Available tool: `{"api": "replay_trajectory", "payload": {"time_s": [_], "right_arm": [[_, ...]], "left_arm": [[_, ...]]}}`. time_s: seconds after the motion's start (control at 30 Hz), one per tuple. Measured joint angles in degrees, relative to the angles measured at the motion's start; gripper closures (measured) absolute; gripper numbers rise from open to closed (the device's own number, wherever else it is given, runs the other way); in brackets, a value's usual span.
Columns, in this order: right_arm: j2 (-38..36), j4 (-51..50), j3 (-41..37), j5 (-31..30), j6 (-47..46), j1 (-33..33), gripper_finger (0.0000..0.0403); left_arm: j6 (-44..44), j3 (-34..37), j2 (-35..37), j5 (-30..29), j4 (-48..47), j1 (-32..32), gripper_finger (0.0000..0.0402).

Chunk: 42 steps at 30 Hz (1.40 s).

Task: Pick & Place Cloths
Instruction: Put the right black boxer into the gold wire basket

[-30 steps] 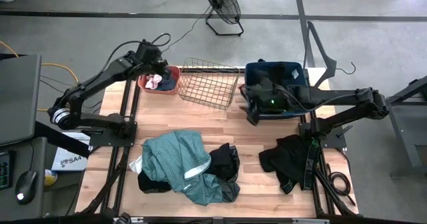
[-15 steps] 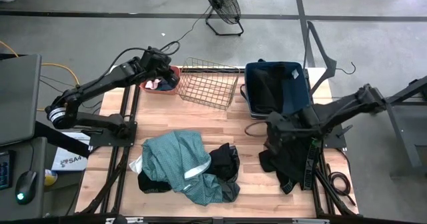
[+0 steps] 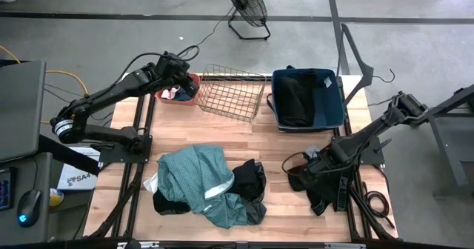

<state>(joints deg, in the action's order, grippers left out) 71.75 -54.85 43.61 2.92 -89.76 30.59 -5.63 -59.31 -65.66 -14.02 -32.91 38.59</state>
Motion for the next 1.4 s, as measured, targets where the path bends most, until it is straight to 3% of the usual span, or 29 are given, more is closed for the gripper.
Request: {"api": "replay_trajectory", "payload": {"time_s": [0.27,0.5,0.7,0.97,1.17,1.4], "right_arm": [[0.0,3.08,-7.38,1.87,-5.4,-0.26,0.0125],[-0.04,13.27,-13.85,5.34,-6.44,-0.25,0.0137],[-0.2,16.79,-15.34,6.67,-5.31,-0.26,0.021],[-0.05,25.38,-15.56,6.34,5.14,-0.26,0.0379],[-0.02,29.44,-13.67,3.58,10.54,-0.33,0.0391],[-1.05,27.03,-4.19,-5.02,25.95,-1.1,0.0395]], "left_arm": [[-0.15,0.0,-0.01,0.0,0.0,0.0,0.0268],[-0.17,0.0,-0.01,0.0,0.0,0.0,0.0268],[-0.2,0.0,-0.01,0.0,0.02,0.0,0.0268],[-0.17,0.0,-0.01,0.0,0.09,0.0,0.0268],[-0.17,0.0,-0.01,0.0,0.26,0.0,0.0268],[-0.2,0.0,-0.01,0.0,0.28,0.0,0.0268]]}}
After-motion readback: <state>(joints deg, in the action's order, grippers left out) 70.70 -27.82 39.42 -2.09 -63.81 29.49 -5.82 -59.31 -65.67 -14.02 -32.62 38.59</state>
